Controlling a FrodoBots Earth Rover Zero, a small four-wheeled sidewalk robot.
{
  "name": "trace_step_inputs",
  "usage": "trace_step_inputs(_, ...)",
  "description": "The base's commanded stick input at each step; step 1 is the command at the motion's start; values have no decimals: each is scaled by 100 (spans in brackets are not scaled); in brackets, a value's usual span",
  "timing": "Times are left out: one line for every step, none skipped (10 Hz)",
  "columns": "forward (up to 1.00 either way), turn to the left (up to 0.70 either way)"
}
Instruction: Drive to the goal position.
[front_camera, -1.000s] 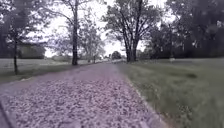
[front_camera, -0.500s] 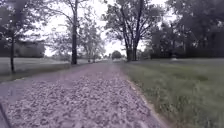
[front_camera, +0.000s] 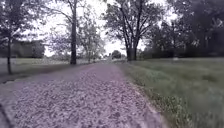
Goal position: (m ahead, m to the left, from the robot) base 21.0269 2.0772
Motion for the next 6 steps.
trace_step_inputs(70, 0)
trace_step_inputs(70, 15)
trace_step_inputs(70, 35)
trace_step_inputs(70, 10)
trace_step_inputs(70, 0)
trace_step_inputs(70, 0)
